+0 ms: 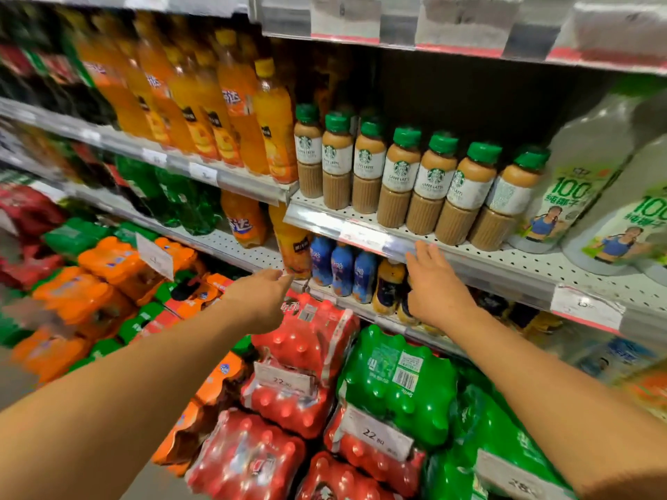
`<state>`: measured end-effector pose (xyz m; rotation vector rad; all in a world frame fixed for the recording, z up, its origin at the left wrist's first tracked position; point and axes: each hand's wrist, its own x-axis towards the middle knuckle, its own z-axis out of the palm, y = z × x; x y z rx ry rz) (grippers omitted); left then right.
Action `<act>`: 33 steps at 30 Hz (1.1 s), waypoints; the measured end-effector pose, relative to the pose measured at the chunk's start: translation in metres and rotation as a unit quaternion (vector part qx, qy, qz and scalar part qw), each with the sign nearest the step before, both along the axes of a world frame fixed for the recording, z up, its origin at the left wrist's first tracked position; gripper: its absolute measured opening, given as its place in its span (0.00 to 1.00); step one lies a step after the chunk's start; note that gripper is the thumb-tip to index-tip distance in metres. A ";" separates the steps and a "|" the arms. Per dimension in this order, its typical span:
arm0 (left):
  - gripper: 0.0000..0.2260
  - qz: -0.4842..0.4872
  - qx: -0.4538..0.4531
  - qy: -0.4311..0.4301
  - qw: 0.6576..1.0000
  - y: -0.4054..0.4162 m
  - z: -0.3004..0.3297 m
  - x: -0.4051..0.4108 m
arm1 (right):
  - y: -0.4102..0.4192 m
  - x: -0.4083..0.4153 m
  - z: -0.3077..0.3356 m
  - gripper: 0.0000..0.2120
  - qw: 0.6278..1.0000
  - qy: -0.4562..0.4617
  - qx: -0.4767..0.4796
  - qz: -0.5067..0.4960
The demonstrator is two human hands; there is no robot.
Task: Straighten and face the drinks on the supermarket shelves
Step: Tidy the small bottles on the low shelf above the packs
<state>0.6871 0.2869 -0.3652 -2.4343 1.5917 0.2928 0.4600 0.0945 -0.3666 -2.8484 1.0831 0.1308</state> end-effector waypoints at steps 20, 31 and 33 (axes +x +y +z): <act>0.33 -0.052 -0.271 0.066 0.959 -0.001 0.117 0.149 | 0.032 0.106 0.113 0.16 0.984 0.116 0.047 -0.131; 0.40 -0.158 -0.348 -0.130 0.915 -0.014 0.252 0.294 | 0.107 0.267 0.283 0.22 0.962 -0.221 -0.153 -0.043; 0.41 -0.154 -0.295 -0.110 0.936 -0.019 0.248 0.302 | 0.109 0.281 0.284 0.26 0.966 -0.200 -0.159 -0.048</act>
